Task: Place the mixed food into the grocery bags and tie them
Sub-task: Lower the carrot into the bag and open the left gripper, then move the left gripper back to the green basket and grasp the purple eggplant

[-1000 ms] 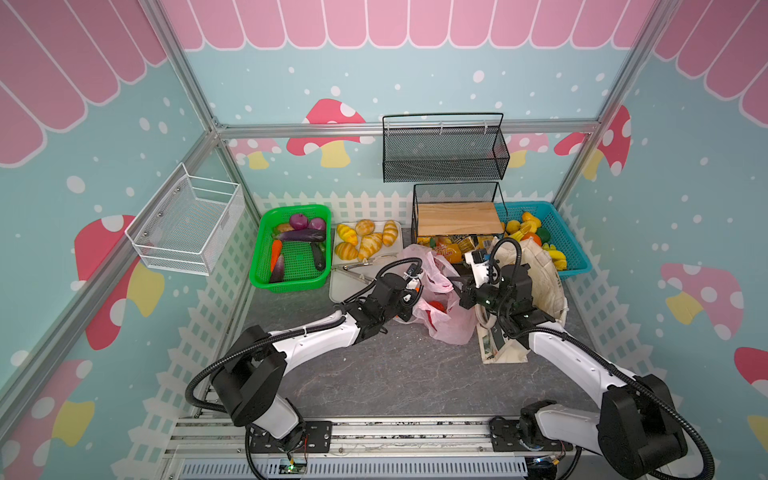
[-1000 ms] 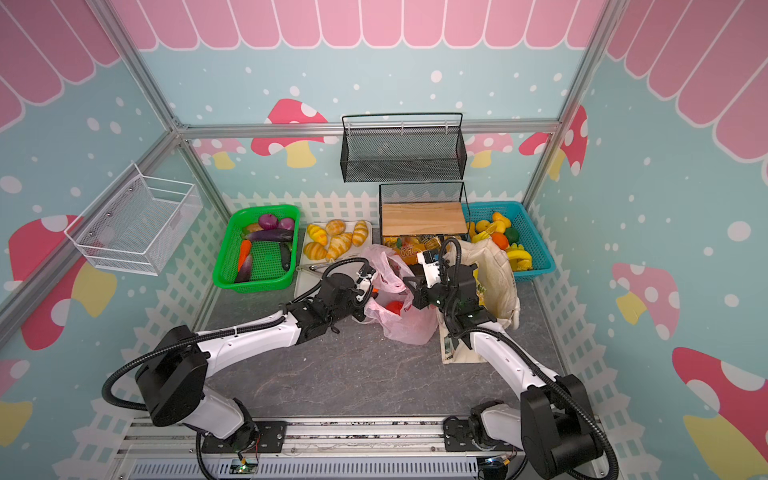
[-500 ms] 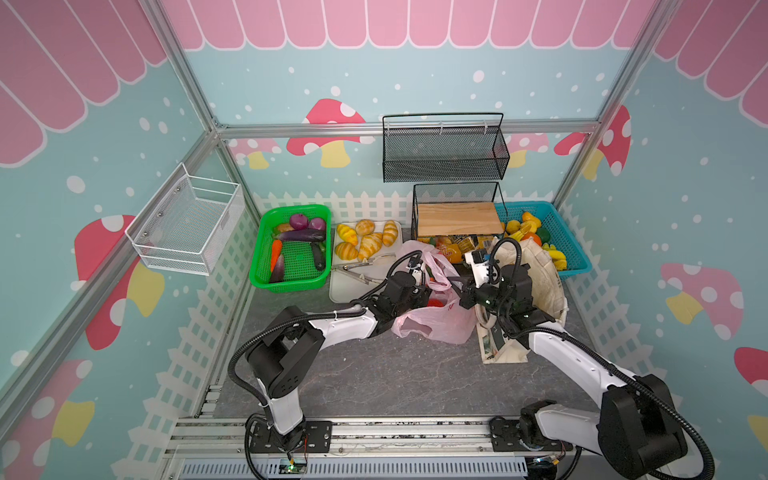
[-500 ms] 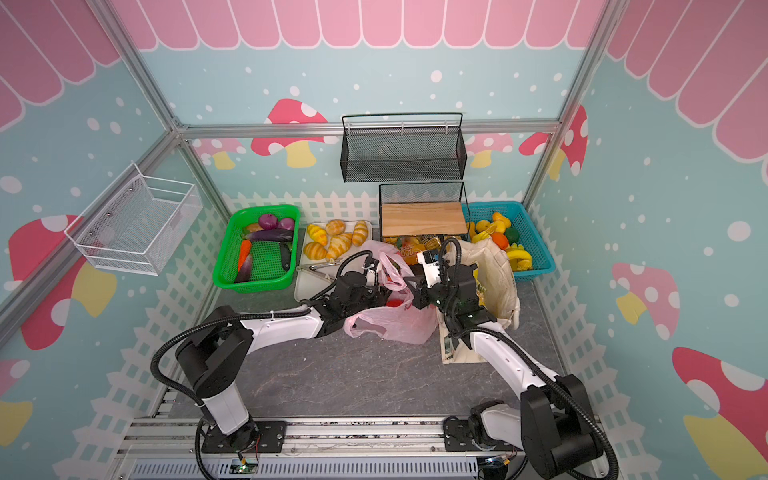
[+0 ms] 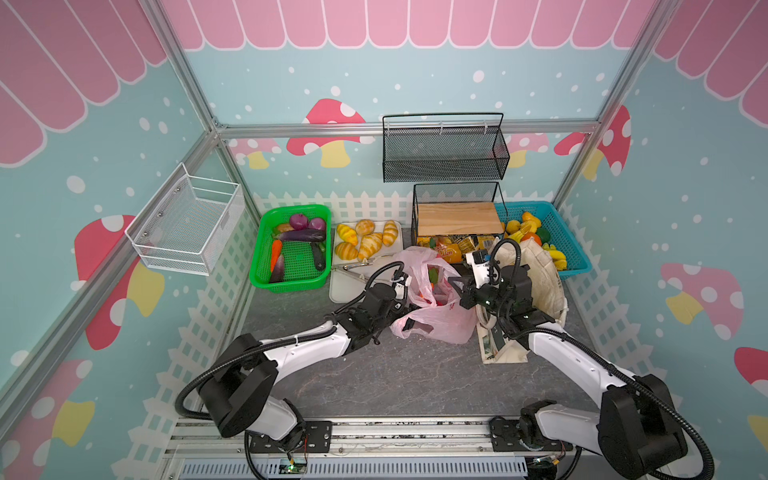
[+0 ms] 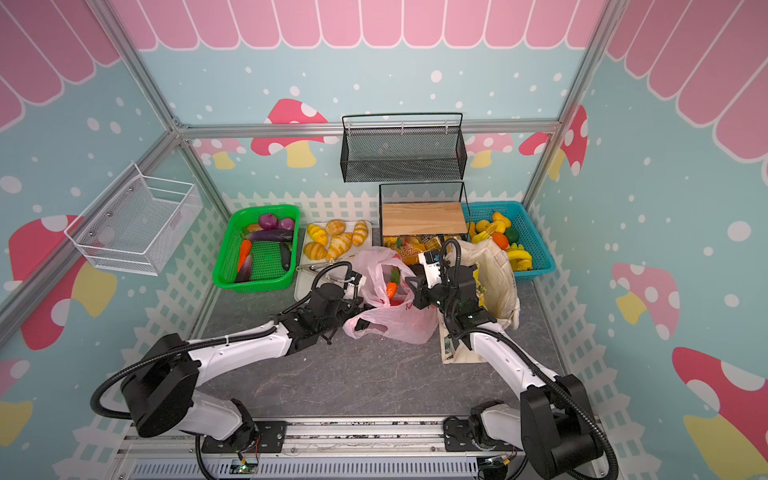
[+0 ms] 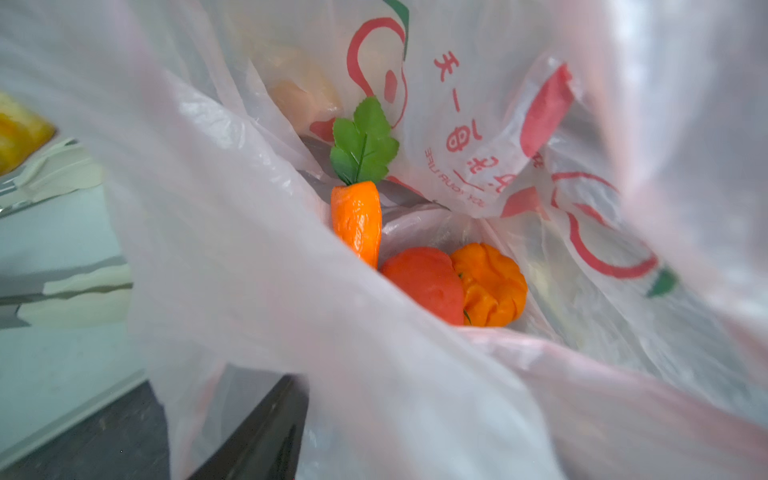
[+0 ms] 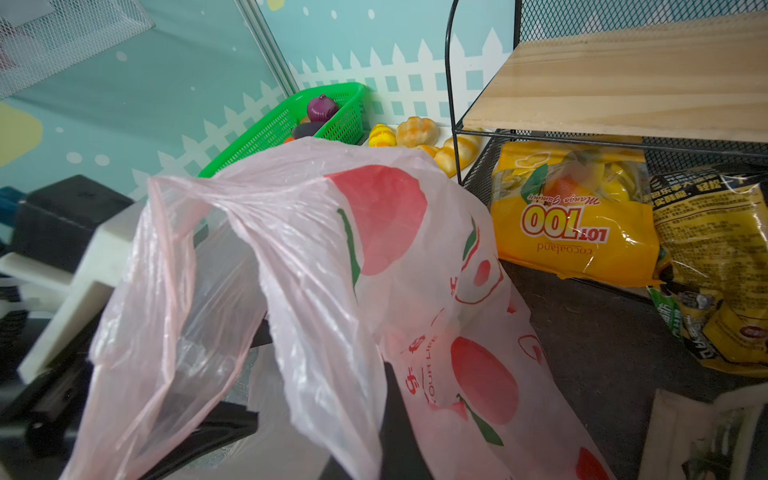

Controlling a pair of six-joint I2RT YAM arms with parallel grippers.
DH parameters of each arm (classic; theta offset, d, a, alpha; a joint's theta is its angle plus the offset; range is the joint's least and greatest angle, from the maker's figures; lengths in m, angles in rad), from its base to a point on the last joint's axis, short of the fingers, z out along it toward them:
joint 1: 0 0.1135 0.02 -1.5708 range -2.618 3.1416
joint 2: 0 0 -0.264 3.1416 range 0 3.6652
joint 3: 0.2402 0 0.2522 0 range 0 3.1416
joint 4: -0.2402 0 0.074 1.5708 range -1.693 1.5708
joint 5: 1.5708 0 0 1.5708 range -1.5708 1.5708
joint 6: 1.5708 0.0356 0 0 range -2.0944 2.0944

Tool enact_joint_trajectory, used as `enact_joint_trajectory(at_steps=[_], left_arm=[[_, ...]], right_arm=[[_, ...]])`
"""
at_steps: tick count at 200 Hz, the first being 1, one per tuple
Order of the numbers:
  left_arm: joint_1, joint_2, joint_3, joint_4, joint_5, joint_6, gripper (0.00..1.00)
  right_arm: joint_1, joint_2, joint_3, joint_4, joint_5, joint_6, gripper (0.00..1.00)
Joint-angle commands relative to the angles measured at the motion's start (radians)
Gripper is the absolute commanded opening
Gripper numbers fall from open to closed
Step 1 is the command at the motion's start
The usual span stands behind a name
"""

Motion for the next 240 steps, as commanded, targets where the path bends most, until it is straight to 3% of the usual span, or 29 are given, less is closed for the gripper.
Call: enact_joint_trajectory(at_steps=[1, 55, 93, 113, 145, 187, 240], left_arm=[[0.029, -0.088, -0.061, -0.124, 0.035, -0.004, 0.65], [0.145, -0.283, -0.11, -0.278, -0.025, -0.071, 0.65], [0.402, -0.285, -0.005, -0.305, -0.142, -0.224, 0.67], [0.519, -0.189, 0.083, -0.263, -0.191, -0.237, 0.68], [0.649, 0.09, 0.361, -0.364, -0.313, -0.101, 0.69], [0.735, 0.468, 0.759, -0.638, -0.444, 0.05, 0.69], [0.83, 0.693, 1.012, -0.843, -0.5, 0.136, 0.68]], right_arm=[[-0.009, -0.015, -0.02, -0.012, 0.035, -0.014, 0.0], [-0.009, -0.021, -0.023, -0.012, 0.048, -0.017, 0.0], [-0.009, -0.014, -0.023, -0.004, 0.028, -0.009, 0.0], [-0.01, -0.019, -0.024, -0.001, 0.024, -0.009, 0.0], [-0.01, -0.034, -0.027, 0.0, 0.019, -0.009, 0.0], [-0.011, -0.038, -0.03, -0.001, 0.022, -0.014, 0.0], [-0.01, -0.039, -0.031, 0.006, 0.009, -0.01, 0.0]])
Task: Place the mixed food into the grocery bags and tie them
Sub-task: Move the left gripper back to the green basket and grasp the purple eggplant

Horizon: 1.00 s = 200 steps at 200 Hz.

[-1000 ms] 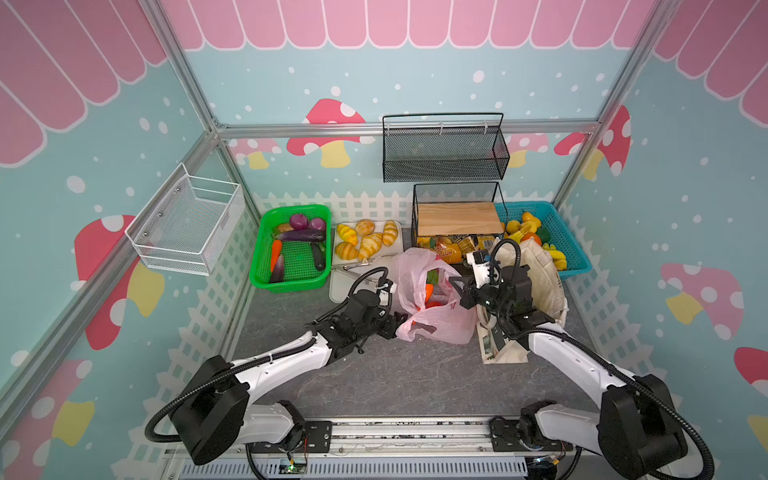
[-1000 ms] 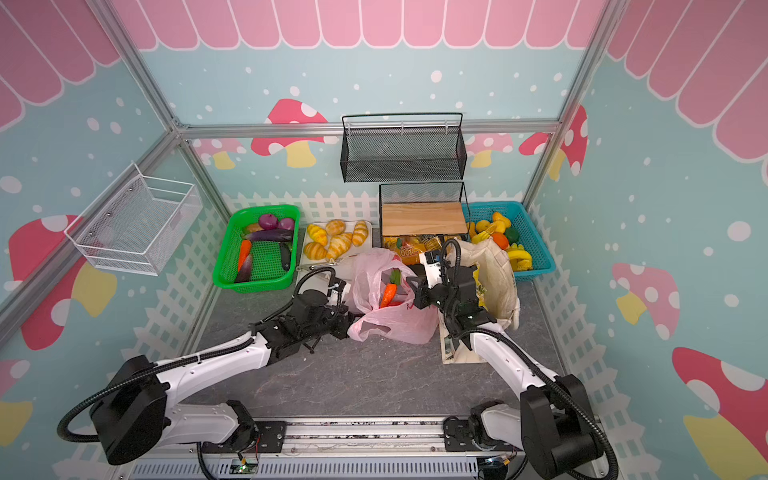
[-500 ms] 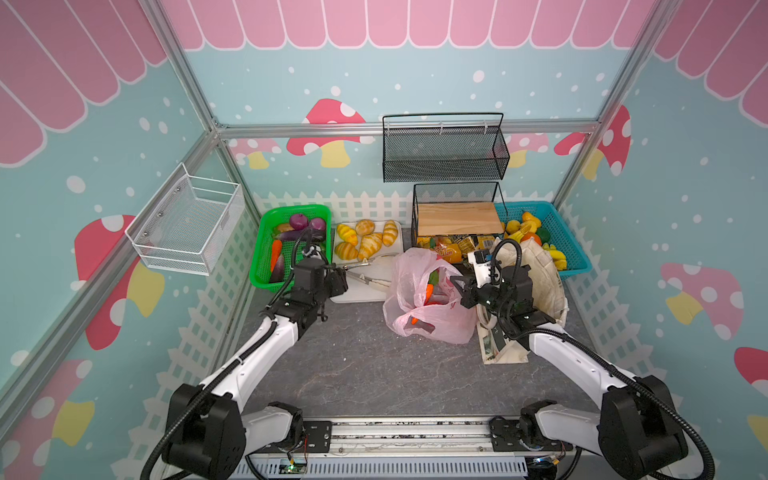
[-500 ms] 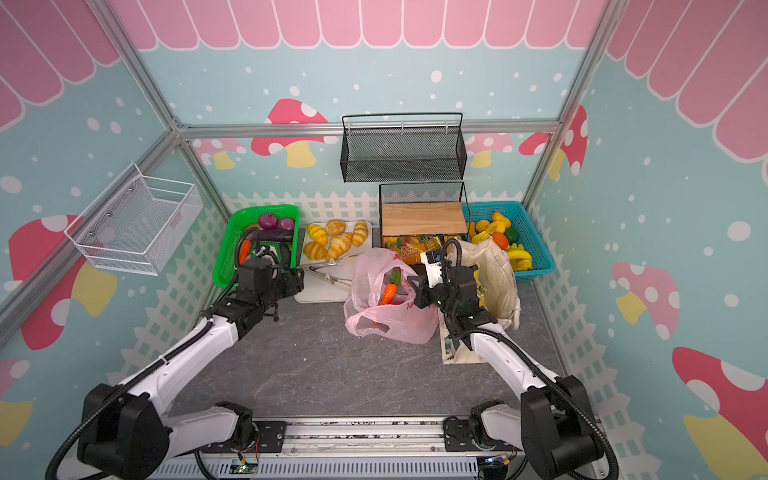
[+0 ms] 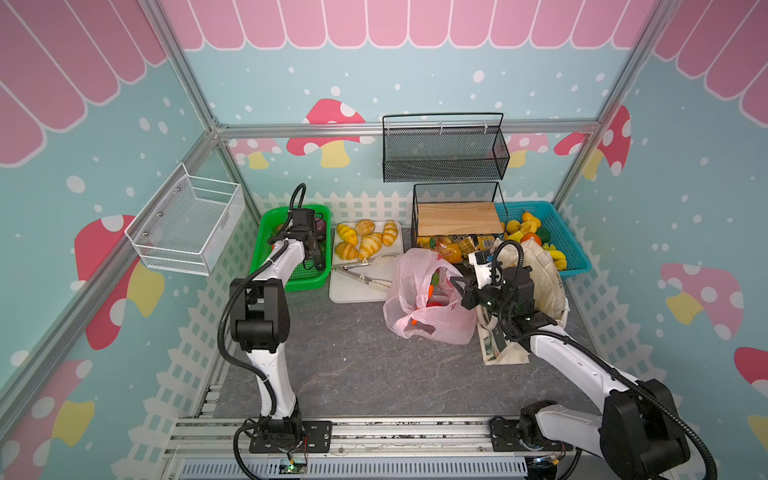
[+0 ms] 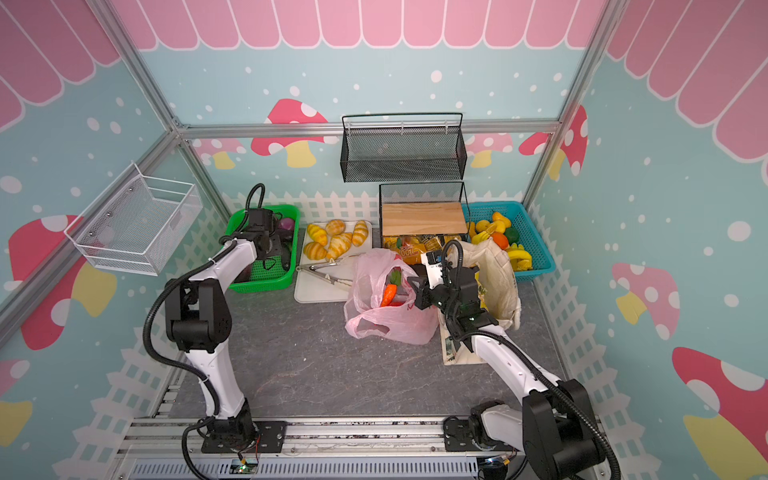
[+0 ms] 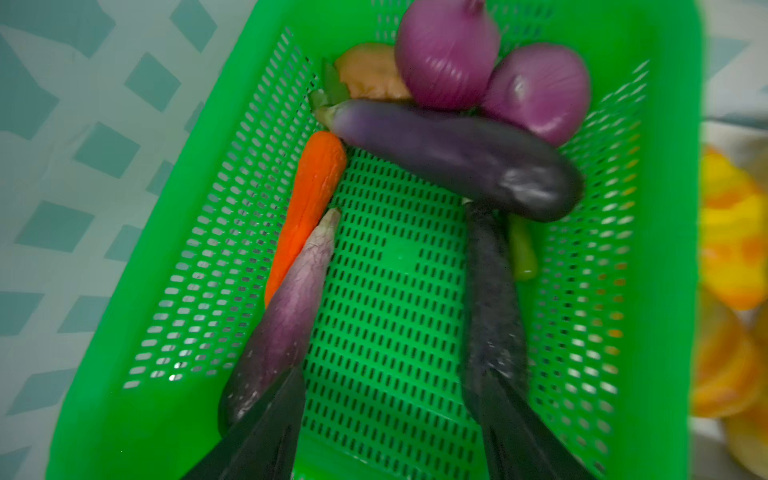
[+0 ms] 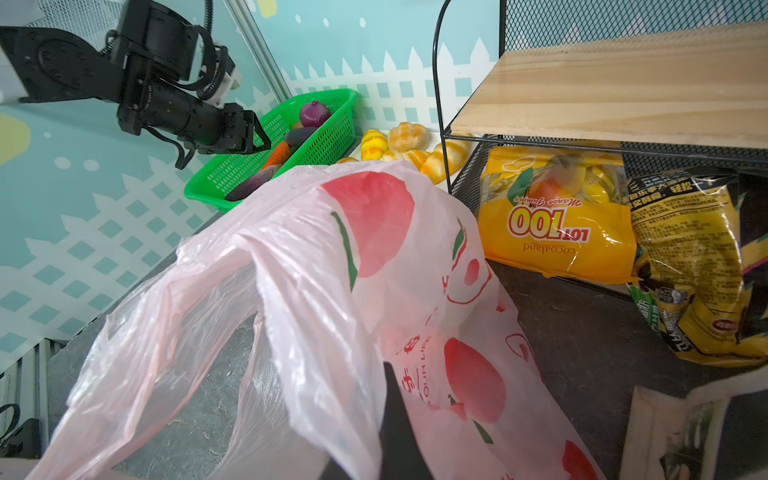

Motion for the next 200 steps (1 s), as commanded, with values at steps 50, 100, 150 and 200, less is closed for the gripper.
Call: enact_joint_trajectory(at_steps=[50, 100, 150, 200], left_arm=[[0.102, 0.19, 0.194, -0.269, -0.098, 0.108, 0.69], [0.131, 0.317, 0.272, -0.317, -0.1, 0.156, 0.69], [0.159, 0.347, 0.276, -0.328, -0.048, 0.155, 0.68], [0.168, 0.372, 0.341, -0.399, 0.118, 0.174, 0.66]], right_arm=[[-0.006, -0.013, -0.022, 0.019, -0.031, 0.001, 0.0], [-0.006, -0.023, -0.025, 0.02, -0.036, 0.001, 0.0], [-0.006, -0.016, -0.025, 0.022, -0.038, 0.001, 0.0], [-0.006, -0.015, -0.025, 0.022, -0.035, -0.002, 0.0]])
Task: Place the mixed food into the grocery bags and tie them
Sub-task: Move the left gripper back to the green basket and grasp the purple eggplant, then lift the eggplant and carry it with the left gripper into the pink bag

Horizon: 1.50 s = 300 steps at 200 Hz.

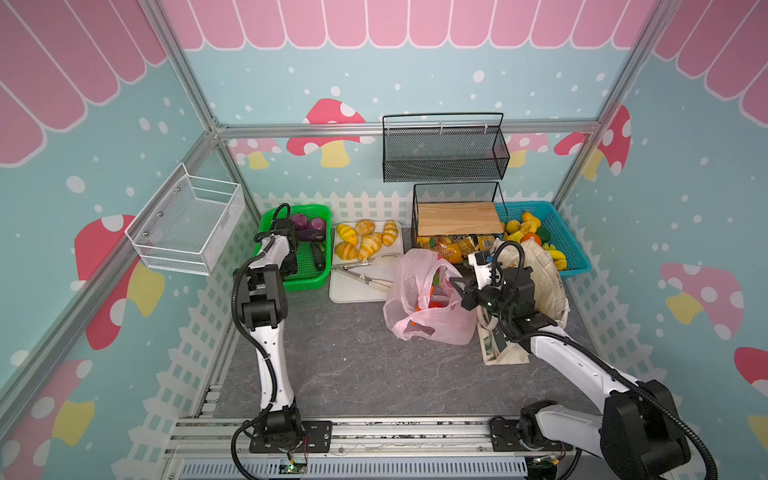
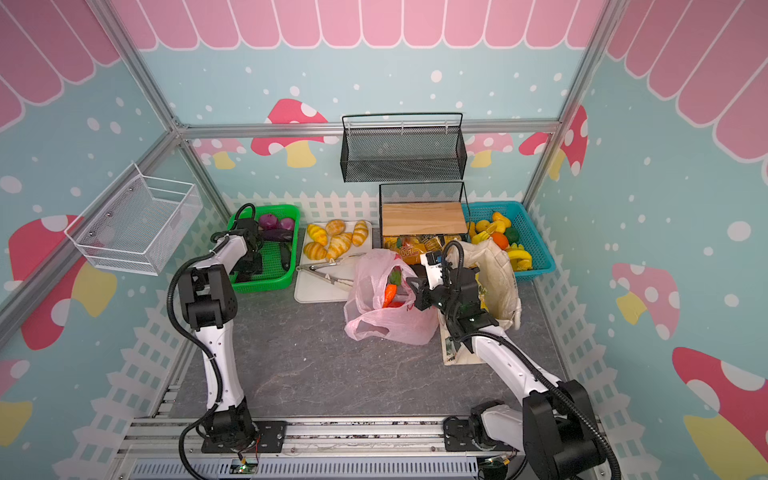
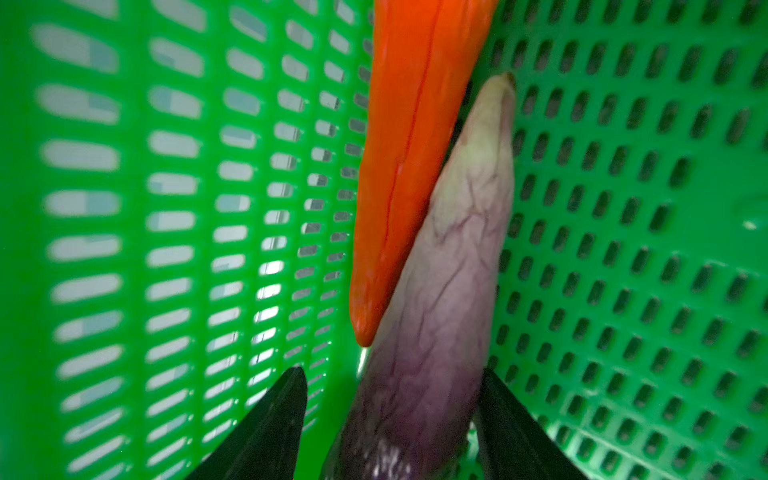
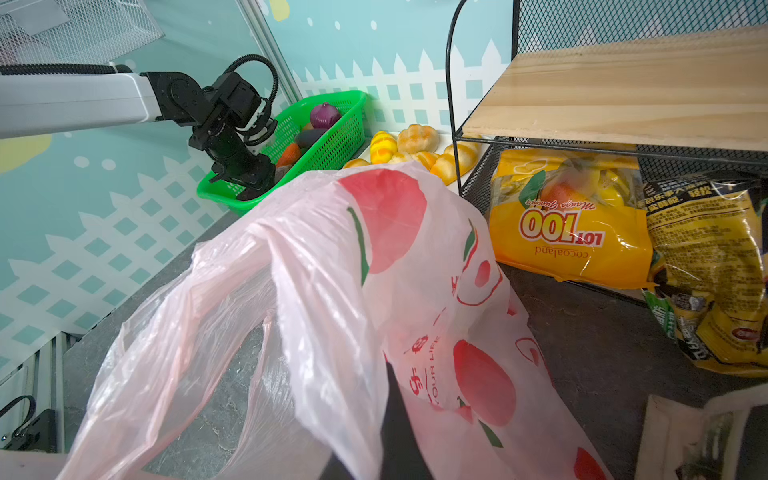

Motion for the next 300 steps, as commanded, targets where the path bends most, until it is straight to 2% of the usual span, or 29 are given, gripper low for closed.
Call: enact_joint_trajectory(at_steps=[1, 36, 77, 117, 153, 171, 222, 246, 263, 277, 300], left_arm=[[0.011, 0.049, 0.038, -0.072, 0.137, 0.03, 0.66], [0.015, 0.048, 0.059, -0.107, 0.203, 0.029, 0.56], [0.007, -0.012, 0.072, -0.114, 0.203, 0.013, 0.43], [-0.043, -0.121, 0.067, -0.109, 0.183, 0.0, 0.37], [-0.109, -0.237, 0.011, -0.098, 0.12, -0.025, 0.35], [-0.137, -0.334, -0.099, -0.05, 0.123, -0.062, 0.34], [-0.278, -0.76, -0.601, 0.219, 0.213, -0.196, 0.33], [-0.393, -0.963, -0.845, 0.347, 0.309, -0.297, 0.33], [-0.508, -1.078, -1.015, 0.44, 0.366, -0.363, 0.32], [-0.621, -1.13, -1.132, 0.488, 0.395, -0.388, 0.33], [-0.798, -1.177, -1.276, 0.557, 0.38, -0.396, 0.32]], right_arm=[[-0.006, -0.011, -0.017, 0.006, -0.008, -0.007, 0.0], [-0.006, -0.012, -0.018, 0.005, -0.002, -0.009, 0.0], [-0.005, -0.011, -0.018, 0.006, -0.002, -0.009, 0.0], [-0.006, -0.008, -0.018, 0.005, -0.004, -0.009, 0.0], [-0.006, -0.011, -0.018, 0.005, -0.003, -0.011, 0.0], [-0.006, -0.01, -0.017, 0.005, -0.002, -0.011, 0.0], [-0.006, -0.012, -0.019, 0.005, -0.002, -0.006, 0.0], [-0.006, -0.019, -0.021, 0.006, 0.004, -0.006, 0.0], [-0.006, -0.019, -0.02, 0.005, 0.004, -0.005, 0.0], [-0.006, -0.021, -0.019, 0.002, 0.004, -0.006, 0.0], [-0.006, -0.032, -0.014, -0.015, 0.019, -0.018, 0.0]])
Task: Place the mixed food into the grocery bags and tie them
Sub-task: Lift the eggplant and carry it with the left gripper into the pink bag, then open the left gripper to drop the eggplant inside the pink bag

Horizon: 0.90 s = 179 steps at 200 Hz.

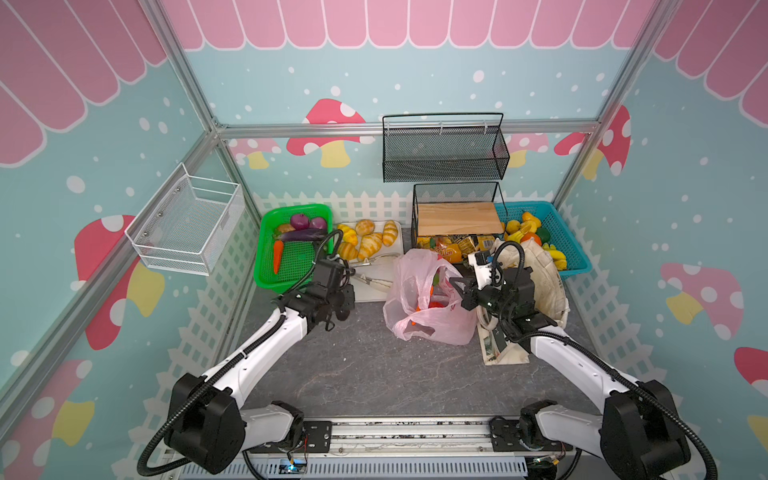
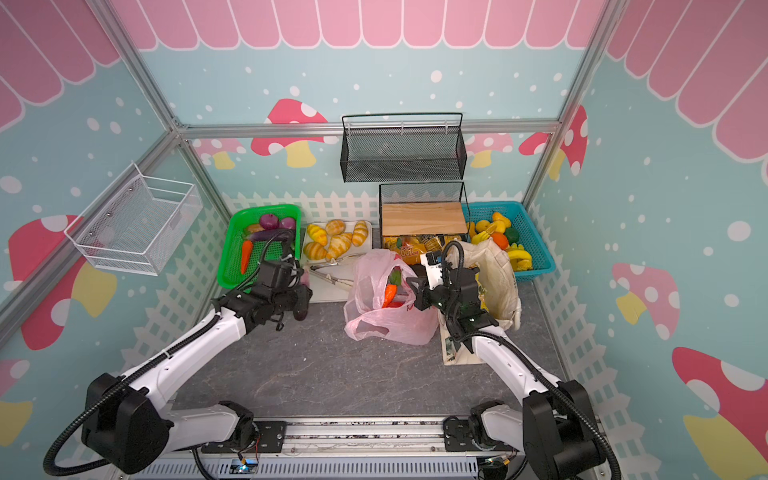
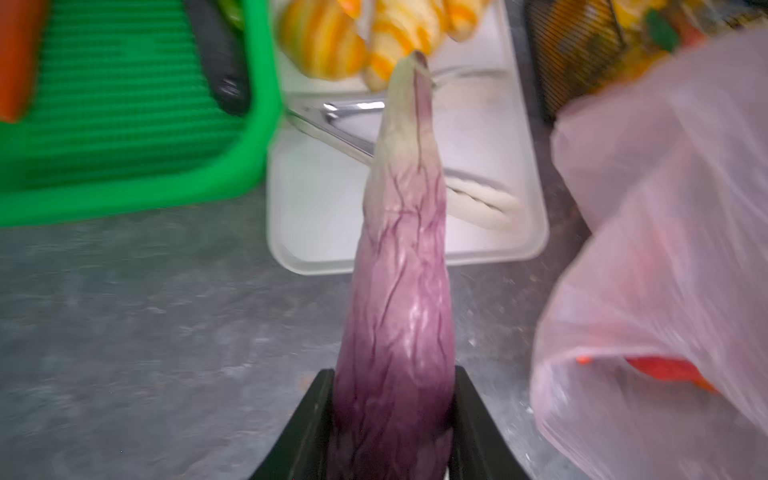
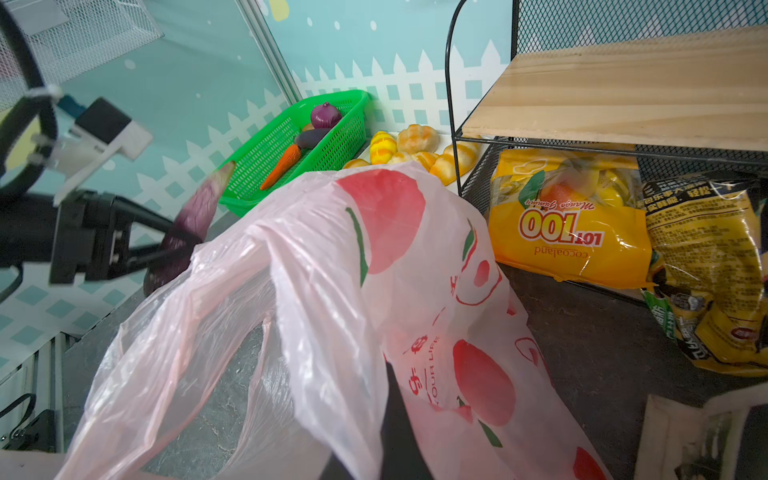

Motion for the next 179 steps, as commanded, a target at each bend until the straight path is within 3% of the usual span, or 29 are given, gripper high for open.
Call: enact_joint_trajectory(at_steps=[1, 24, 58, 89, 179], left_arm=[[-0.14, -0.031, -0.131, 0.13, 0.037, -0.064, 0.32], [-0.247, -0.056, -0.217, 0.202, 0.051, -0.044, 0.32], [-0.286, -0.042, -0.236, 0.282, 0.153, 0.032, 0.32], [-0.29, 0.045, -0.133, 0.281, 0.212, 0.134, 0.32], [-0.28, 0.392, 0.313, 0.233, 0.157, 0.387, 0.32]], right_arm=[[-0.005, -0.029, -0.012, -0.015, 0.015, -0.017, 0.0], [-0.006, -0.033, 0.003, -0.04, 0.025, -0.029, 0.0], [-0.006, -0.021, 0.027, -0.069, 0.008, -0.035, 0.0], [-0.006, -0.013, 0.036, -0.08, 0.0, -0.036, 0.0], [-0.006, -0.037, 0.03, -0.096, 0.009, -0.062, 0.0]])
